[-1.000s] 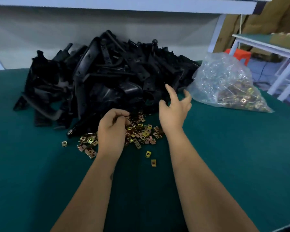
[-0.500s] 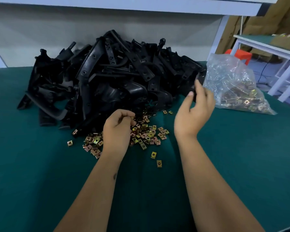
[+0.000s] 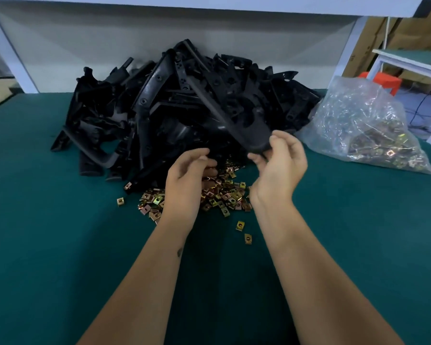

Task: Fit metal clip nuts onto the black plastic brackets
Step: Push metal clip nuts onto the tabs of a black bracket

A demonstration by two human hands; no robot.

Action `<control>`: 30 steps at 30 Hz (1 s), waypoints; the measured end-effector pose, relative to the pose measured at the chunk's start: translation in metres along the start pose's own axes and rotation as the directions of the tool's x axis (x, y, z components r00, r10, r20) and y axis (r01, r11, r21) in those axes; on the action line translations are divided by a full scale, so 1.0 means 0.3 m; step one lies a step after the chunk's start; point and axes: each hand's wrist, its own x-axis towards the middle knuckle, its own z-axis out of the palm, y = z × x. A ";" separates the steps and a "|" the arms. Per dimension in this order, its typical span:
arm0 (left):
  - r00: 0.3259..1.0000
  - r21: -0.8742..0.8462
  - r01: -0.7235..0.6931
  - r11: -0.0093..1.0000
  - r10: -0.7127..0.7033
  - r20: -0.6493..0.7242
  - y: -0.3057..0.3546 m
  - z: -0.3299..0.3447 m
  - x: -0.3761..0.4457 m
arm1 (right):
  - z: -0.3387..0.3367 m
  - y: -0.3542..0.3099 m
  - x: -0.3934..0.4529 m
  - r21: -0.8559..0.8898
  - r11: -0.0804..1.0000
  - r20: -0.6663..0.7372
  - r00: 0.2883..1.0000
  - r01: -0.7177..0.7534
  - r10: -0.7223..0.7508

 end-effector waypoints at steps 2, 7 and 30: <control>1.000 -0.082 0.027 0.996 -0.026 0.017 0.008 0.002 0.001 | 0.008 0.034 -0.034 0.000 0.993 0.133 0.985 -0.115 0.114; 1.000 -0.206 -0.014 0.978 0.011 -0.012 0.021 -0.025 0.011 | 0.019 0.082 -0.084 -0.188 0.981 0.389 0.913 -0.055 0.125; 1.000 -0.573 0.023 0.819 -0.012 0.024 0.018 -0.085 0.034 | -0.034 0.100 -0.027 -0.764 0.227 0.633 0.770 0.604 0.078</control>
